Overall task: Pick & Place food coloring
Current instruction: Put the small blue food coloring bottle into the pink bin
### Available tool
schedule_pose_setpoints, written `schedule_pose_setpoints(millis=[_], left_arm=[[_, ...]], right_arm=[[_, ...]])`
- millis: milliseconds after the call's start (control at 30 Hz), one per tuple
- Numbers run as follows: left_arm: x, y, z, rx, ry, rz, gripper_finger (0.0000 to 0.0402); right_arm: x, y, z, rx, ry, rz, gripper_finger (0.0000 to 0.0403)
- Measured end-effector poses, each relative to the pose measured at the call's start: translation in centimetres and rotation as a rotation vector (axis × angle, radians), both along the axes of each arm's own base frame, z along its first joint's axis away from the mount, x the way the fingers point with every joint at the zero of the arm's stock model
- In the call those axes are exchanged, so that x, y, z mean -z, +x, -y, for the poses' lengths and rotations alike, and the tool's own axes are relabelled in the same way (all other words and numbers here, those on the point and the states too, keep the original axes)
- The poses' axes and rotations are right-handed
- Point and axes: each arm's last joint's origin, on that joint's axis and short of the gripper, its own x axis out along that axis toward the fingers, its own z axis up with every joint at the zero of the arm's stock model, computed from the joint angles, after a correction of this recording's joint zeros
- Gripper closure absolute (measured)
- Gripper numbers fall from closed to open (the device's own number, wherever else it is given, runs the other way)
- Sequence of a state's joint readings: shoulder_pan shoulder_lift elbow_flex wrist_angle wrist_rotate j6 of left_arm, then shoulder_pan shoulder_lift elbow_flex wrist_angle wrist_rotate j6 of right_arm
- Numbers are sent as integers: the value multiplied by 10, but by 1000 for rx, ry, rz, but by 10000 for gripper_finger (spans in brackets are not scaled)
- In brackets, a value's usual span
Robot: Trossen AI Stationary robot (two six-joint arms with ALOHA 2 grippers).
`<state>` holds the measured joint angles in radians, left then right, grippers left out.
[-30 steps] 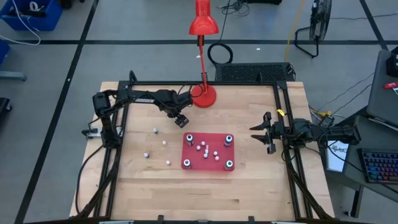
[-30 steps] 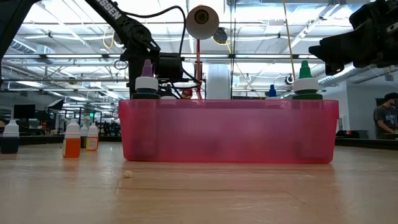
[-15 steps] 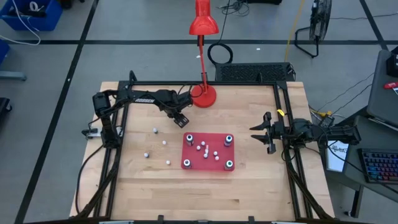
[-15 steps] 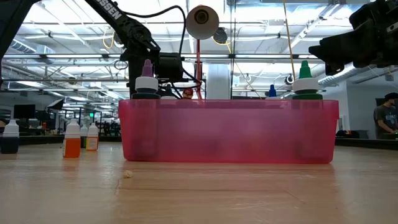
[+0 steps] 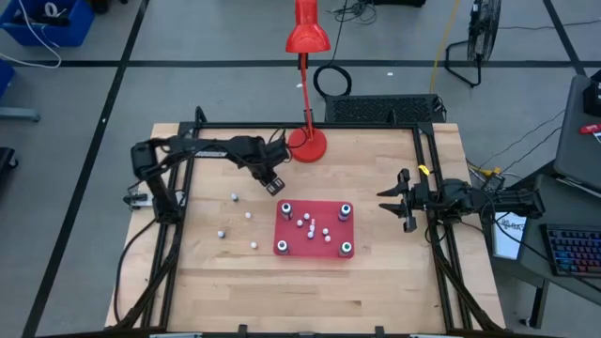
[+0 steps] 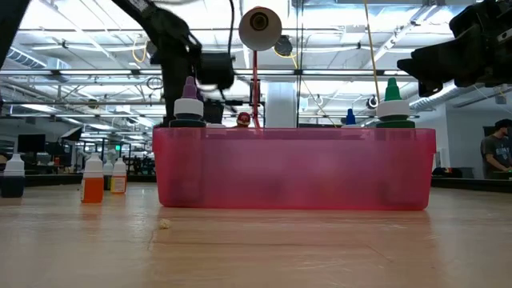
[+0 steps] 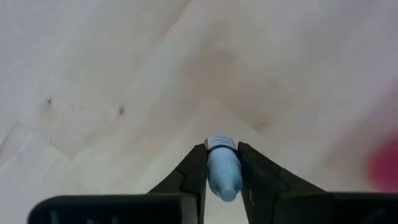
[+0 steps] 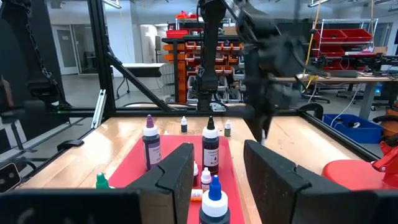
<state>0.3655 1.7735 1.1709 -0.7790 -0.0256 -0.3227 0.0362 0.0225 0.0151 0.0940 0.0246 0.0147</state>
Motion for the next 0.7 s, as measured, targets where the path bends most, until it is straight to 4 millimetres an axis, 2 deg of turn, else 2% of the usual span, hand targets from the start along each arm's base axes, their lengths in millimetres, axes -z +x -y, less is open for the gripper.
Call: schedule_pose_setpoints(millis=[167,333,467,567,700], left_arm=[[-45,-8,31,43,31,119,332],[-93,-21,78,79,57,288,332],[-134,-21,112,118,85,377,332],[-165,-10,134,159,114,415,332],[-187,17,162,251,157,406,332]], right_arm=[[0,0,0,0,0,0,273],[0,0,0,0,0,0,273],[0,0,0,0,0,0,273],[0,0,0,0,0,0,273],[0,0,0,0,0,0,273]])
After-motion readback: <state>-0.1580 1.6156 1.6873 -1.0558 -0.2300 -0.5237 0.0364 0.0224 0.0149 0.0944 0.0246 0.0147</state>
